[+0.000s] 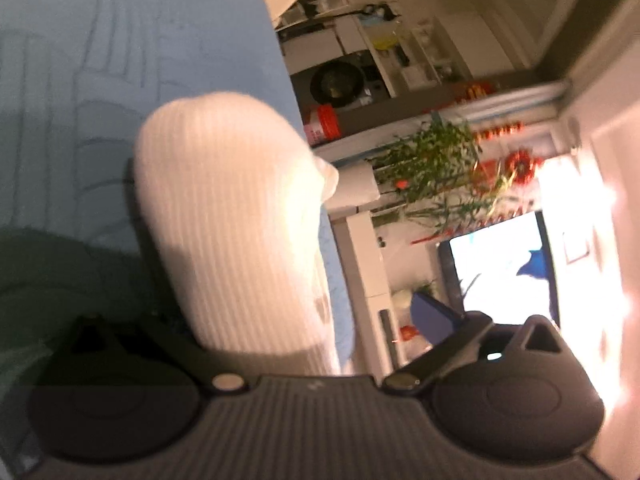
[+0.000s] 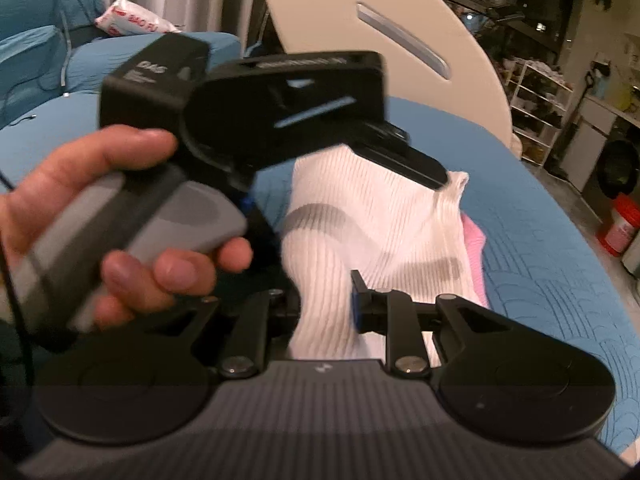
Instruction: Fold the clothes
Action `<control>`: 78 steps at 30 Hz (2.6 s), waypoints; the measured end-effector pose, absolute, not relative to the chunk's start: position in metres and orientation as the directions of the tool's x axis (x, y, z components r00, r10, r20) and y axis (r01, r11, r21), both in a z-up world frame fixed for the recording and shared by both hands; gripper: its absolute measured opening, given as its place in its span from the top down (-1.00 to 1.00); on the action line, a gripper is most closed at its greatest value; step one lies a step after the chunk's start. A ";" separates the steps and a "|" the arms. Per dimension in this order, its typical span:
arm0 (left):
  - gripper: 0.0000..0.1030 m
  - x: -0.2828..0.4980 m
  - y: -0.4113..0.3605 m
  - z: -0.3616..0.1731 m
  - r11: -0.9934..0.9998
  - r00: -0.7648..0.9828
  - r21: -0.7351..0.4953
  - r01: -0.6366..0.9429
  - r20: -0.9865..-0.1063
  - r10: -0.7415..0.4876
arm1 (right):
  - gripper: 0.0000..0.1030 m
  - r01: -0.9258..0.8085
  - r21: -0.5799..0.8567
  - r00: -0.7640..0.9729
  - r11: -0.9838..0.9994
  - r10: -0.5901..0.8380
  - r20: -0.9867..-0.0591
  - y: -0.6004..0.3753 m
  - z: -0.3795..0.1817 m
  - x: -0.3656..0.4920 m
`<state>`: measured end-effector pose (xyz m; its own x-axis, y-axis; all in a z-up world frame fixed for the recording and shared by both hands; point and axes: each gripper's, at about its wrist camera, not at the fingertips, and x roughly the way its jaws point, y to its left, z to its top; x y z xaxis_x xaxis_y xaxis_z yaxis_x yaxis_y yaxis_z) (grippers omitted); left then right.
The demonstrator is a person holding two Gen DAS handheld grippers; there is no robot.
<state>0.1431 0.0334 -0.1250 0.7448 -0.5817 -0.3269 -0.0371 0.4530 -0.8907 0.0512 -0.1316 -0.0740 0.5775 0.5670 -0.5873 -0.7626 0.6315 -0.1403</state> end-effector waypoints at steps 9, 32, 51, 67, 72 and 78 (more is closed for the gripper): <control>0.30 0.165 0.033 -0.132 0.485 0.710 -0.867 -0.111 -0.411 -0.572 | -0.26 -0.694 0.012 0.556 0.720 0.547 -0.625 -0.167 -0.058 0.076; 0.45 0.073 0.153 0.035 0.799 0.703 -0.375 -0.471 -0.706 0.084 | -0.50 -0.507 0.542 0.469 0.670 0.743 -0.478 -0.267 -0.075 0.118; 0.38 -0.220 0.485 0.046 0.449 -0.144 0.476 -0.756 -0.790 0.595 | -0.50 -0.469 0.568 0.448 0.676 0.737 -0.507 -0.249 -0.076 0.118; -1.00 -0.260 0.491 0.060 0.154 -0.463 0.686 -0.711 -0.621 0.632 | -0.50 -0.467 0.589 0.413 0.659 0.752 -0.514 -0.241 -0.083 0.122; -1.00 -0.270 0.494 0.155 0.029 -0.399 0.537 -0.843 -0.660 0.637 | -0.50 -0.469 0.624 0.403 0.625 0.780 -0.479 -0.240 -0.086 0.124; -1.00 -0.277 0.478 0.239 -0.073 -0.322 0.372 -0.925 -0.669 0.670 | -0.50 -0.479 0.635 0.388 0.606 0.795 -0.466 -0.231 -0.095 0.131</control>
